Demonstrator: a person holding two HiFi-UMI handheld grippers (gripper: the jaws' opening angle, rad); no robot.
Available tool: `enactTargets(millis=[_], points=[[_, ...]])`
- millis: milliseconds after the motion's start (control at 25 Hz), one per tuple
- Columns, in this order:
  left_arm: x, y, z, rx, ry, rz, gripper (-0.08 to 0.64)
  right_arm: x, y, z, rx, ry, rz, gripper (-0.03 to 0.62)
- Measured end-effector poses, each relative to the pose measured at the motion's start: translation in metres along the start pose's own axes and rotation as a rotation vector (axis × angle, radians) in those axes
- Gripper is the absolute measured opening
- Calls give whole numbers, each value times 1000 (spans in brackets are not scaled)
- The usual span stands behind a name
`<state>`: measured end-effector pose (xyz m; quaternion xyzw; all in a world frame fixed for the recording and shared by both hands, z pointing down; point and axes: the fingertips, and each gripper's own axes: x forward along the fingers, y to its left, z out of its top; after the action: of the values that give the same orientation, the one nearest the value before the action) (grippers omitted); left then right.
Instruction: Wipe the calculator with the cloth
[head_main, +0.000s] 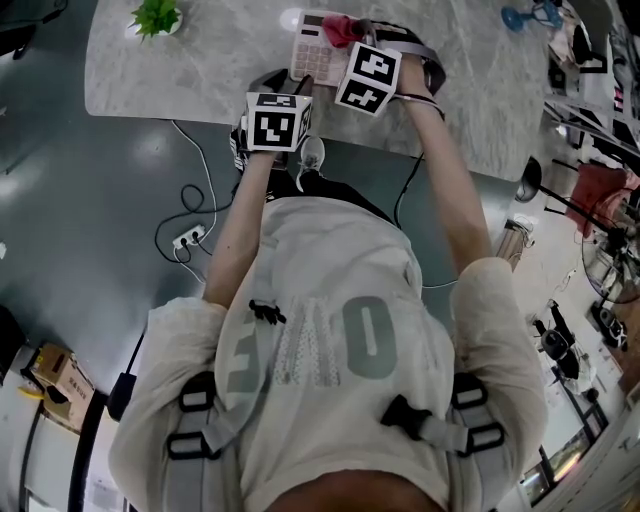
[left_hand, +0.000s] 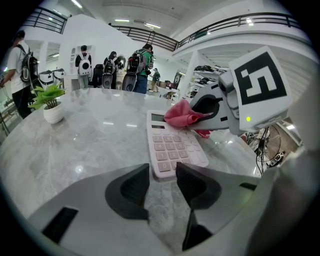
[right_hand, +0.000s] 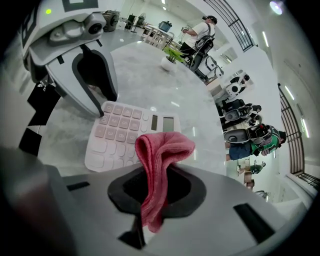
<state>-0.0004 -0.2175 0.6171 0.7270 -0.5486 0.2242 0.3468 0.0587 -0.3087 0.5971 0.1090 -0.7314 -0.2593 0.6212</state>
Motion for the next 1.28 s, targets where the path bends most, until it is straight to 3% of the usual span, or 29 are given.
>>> enactTargets(millis=[200, 400, 1280], points=[[0, 0, 0, 3, 2, -1, 179, 0, 6, 1, -1, 8, -2, 55], [-1, 0, 0, 4, 0, 1, 179, -5, 20, 4, 49, -33, 63, 55], [0, 0, 0, 11, -11, 7, 178, -34, 91, 16, -7, -76, 165, 55]])
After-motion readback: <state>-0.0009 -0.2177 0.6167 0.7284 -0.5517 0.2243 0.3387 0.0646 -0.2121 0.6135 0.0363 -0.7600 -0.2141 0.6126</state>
